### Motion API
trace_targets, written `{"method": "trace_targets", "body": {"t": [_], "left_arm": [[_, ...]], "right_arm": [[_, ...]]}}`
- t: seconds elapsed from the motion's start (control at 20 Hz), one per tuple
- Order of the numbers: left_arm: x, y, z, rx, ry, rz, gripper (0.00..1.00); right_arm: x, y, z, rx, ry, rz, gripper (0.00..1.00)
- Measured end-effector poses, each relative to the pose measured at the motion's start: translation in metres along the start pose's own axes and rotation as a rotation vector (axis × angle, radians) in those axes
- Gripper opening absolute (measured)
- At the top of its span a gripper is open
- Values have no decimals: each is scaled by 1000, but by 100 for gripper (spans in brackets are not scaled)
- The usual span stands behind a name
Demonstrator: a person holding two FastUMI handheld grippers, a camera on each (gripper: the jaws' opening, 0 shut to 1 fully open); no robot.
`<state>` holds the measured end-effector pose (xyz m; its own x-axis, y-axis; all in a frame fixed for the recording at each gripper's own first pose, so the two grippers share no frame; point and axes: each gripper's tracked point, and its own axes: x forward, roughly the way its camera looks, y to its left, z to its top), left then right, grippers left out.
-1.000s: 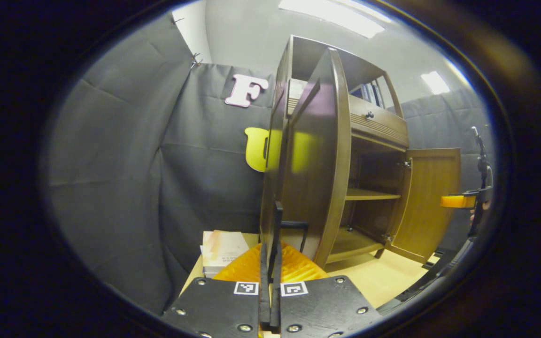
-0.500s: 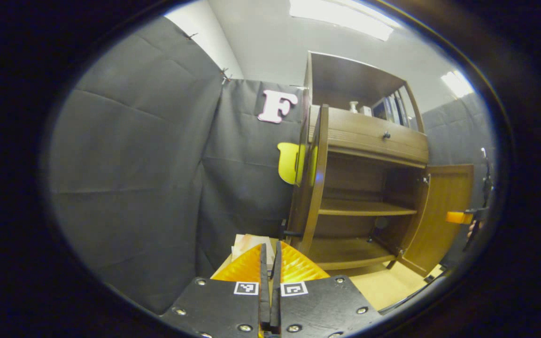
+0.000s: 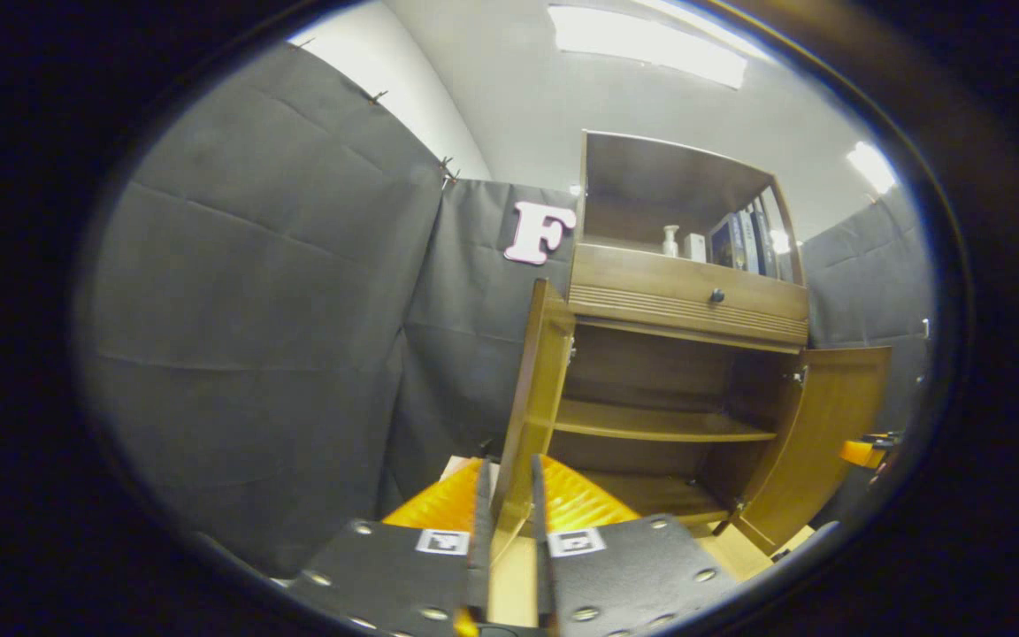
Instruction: Open the right door of the double-door shoe cabinet with the right hand, and open the left door with the left hand.
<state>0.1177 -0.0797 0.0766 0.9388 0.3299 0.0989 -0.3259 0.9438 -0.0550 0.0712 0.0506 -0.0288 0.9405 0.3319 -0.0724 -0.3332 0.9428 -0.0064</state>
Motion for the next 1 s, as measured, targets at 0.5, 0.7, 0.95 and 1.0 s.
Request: {"method": "trace_targets", "body": {"t": [0.5,0.7,0.95,1.0], "left_arm": [[-12,-20,-6,71,24,41,98],[-14,-25,-11,99,47,2,98],[-8,-29,-16,140,51,-36,98],[-5,-31,-18,133,50,-54,98]], "right_arm": [[-42,-29,-10,39,3,33,93],[-45,-27,-16,42,14,26,98],[-38,-7,-14,27,14,-16,98],[-35,3,-12,37,10,-16,92]]}}
